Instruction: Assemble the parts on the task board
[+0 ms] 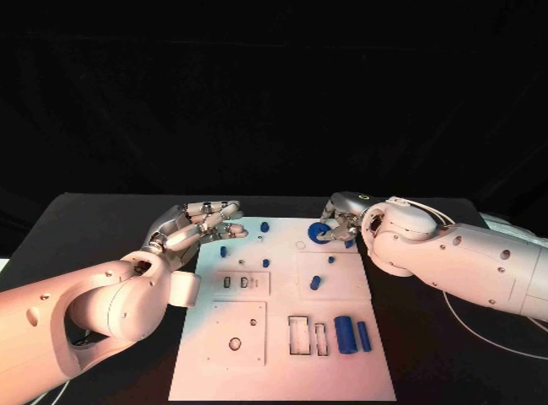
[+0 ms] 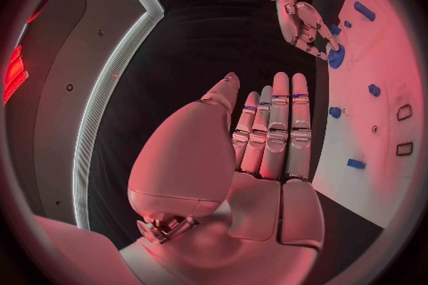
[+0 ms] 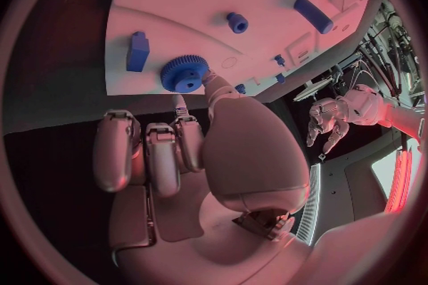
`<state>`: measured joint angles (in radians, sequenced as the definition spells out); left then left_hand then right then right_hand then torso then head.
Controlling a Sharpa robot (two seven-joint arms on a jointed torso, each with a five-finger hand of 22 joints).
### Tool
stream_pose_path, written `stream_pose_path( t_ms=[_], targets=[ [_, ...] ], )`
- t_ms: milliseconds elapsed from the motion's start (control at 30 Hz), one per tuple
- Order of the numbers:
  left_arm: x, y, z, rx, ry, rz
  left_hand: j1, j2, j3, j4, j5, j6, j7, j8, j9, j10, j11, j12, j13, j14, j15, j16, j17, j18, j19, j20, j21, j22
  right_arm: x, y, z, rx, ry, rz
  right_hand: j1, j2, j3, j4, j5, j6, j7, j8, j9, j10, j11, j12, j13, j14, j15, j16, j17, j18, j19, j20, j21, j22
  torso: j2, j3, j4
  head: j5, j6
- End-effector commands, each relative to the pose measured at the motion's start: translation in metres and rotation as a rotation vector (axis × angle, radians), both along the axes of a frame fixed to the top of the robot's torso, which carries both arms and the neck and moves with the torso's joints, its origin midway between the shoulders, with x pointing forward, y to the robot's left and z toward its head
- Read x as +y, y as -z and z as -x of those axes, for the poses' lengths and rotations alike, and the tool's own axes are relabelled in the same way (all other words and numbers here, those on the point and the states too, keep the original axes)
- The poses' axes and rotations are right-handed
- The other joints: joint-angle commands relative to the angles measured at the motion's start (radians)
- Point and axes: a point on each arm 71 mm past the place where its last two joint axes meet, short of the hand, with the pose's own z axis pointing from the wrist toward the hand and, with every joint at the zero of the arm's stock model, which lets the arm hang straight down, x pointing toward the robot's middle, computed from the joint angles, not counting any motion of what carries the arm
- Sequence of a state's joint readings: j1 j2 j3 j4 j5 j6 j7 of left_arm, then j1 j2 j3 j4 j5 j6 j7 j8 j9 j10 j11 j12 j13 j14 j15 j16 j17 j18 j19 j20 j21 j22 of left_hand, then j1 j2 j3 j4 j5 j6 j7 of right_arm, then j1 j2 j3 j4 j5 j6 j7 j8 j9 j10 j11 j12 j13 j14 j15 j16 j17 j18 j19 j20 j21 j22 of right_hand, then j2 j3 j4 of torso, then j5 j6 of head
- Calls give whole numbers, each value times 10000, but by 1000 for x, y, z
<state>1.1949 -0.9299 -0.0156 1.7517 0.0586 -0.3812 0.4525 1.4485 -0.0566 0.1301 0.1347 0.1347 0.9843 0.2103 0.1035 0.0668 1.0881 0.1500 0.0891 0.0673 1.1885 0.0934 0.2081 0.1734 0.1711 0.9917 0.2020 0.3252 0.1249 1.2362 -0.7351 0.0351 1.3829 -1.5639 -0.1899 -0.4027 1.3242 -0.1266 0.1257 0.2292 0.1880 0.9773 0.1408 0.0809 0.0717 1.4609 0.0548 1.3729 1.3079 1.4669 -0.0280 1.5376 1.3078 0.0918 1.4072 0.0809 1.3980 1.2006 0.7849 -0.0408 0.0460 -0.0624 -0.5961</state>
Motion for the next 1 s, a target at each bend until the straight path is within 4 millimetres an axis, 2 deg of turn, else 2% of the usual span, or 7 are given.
stream_pose_path(
  t_ms=[33,267,600,1000],
  targets=[
    [-2,-2,1,-77,246,89,114,0,15,-69,-48,9,72,-57,-4,-1,44,-65,-4,76,-5,-69,20,119,53,-14,34,-16,-1,1,-2,19,108,215,66,27,-8,53,73,92,14,72,14,72,0,49,840,924,85,70,2043,-194,35,32,76,41,1,2,-8,7,-7],
    [-3,-1,1,-57,285,95,114,0,15,-69,-48,9,72,-57,-4,-1,44,-65,-4,76,-5,-69,20,119,53,-14,34,-16,-1,4,-4,240,87,406,164,65,20,-7,75,142,6,101,19,82,-7,83,892,933,82,94,2094,-204,51,32,111,102,4,7,-8,22,-60],
    [-3,-1,1,-23,327,96,114,0,15,-69,-48,9,72,-57,-4,-1,44,-65,-4,76,-5,-69,20,119,53,-14,34,-16,2,10,-4,578,-66,773,484,201,142,-289,-100,339,-17,198,33,117,-27,164,1027,947,66,133,2178,-222,67,34,181,216,1,0,-11,20,-122],
    [-3,-1,1,-2,350,95,114,0,15,-69,-48,9,72,-57,-4,-1,44,-65,-4,76,-5,-69,20,119,53,-14,34,-16,11,11,-2,-97,-322,1218,555,301,226,-403,-165,571,-59,293,54,197,-61,281,1158,965,37,174,2270,-254,135,26,271,396,4,-4,-4,-5,-159]
  ],
)
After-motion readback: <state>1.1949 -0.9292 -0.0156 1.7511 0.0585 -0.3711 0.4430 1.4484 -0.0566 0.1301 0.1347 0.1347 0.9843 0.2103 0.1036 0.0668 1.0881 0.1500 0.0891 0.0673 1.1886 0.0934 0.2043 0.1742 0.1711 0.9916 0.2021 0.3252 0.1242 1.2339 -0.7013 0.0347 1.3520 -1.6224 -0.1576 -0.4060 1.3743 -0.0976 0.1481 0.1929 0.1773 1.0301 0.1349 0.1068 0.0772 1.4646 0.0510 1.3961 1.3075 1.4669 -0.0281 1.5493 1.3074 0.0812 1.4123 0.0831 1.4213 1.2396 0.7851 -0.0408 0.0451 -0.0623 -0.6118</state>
